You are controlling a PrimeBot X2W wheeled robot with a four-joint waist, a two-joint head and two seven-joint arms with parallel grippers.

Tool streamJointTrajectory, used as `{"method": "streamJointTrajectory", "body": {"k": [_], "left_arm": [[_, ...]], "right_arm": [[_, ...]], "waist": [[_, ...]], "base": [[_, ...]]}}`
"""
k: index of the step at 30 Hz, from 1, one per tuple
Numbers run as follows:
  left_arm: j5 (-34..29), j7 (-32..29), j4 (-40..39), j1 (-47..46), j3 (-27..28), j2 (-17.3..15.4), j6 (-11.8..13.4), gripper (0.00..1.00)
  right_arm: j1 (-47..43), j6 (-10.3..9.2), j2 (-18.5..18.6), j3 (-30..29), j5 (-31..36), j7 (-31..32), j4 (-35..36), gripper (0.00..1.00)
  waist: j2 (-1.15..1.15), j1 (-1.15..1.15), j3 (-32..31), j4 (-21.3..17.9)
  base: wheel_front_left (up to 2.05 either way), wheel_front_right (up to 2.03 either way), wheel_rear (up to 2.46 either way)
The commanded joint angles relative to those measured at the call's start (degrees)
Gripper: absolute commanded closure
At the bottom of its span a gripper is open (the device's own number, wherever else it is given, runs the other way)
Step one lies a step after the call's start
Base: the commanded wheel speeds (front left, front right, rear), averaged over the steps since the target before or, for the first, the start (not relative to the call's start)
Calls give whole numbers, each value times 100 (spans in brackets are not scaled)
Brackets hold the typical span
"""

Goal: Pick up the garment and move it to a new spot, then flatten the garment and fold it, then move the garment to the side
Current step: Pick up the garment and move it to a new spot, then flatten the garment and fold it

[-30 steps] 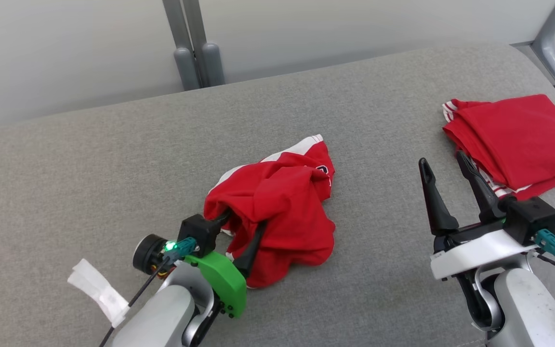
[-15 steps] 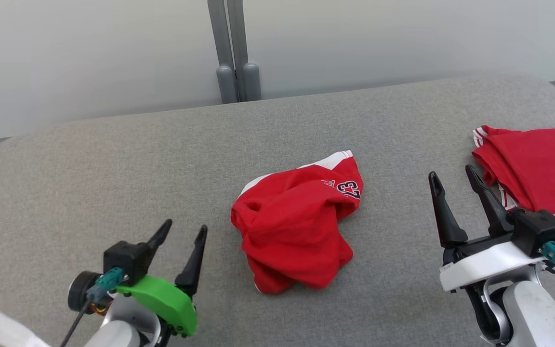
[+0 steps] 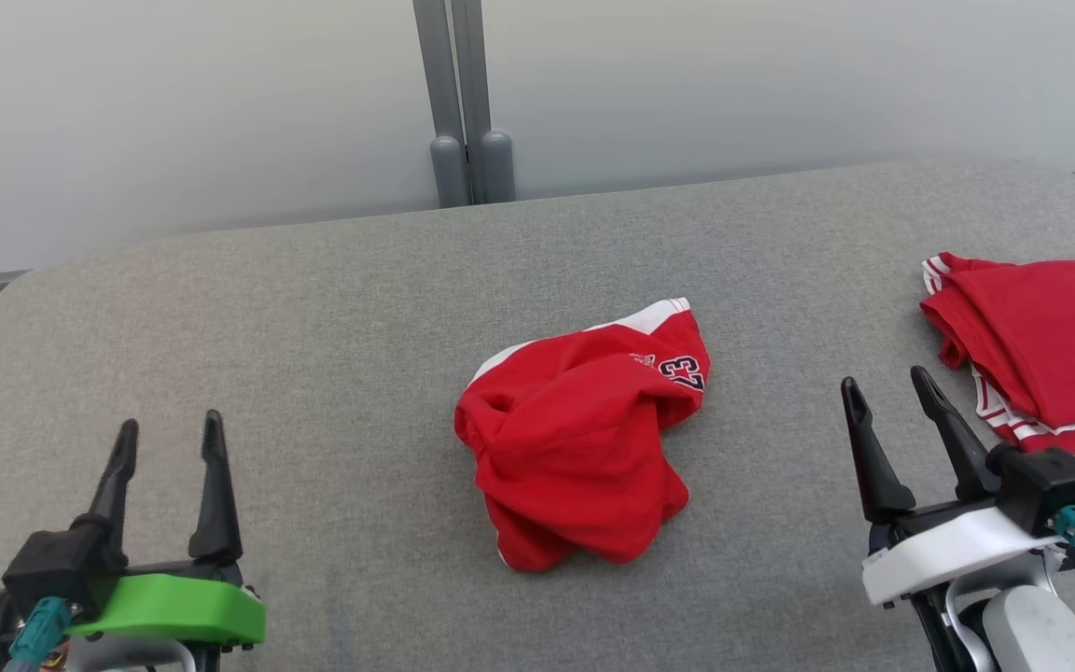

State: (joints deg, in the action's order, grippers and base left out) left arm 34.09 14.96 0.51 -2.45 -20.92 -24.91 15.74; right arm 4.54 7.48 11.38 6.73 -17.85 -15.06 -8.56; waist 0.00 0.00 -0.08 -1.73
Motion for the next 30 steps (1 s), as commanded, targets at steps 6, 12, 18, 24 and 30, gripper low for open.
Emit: {"method": "streamJointTrajectory", "body": {"k": [6,12,18,24,30], "left_arm": [[-435,21,-279,563,625,365,-175,0],[-659,23,-196,584,796,652,-484,0],[-829,23,-94,547,901,838,-681,0],[-923,24,-18,524,995,971,-827,0],[-1020,24,22,504,1092,1068,-944,0]], "right_arm": [[-200,3,-16,-105,-12,-14,-29,0],[-119,3,-28,-77,-1,-14,-63,0],[-112,3,-40,-76,11,-14,-101,0],[-77,3,-28,-63,-4,-14,-140,0],[-82,3,-16,-75,-15,-14,-145,0]], "waist": [[0,0,4,12],[0,0,5,23],[0,0,18,42],[0,0,16,62],[0,0,12,88]], "base": [[0,0,0],[0,0,0],[0,0,0],[0,0,0],[0,0,0]]}}
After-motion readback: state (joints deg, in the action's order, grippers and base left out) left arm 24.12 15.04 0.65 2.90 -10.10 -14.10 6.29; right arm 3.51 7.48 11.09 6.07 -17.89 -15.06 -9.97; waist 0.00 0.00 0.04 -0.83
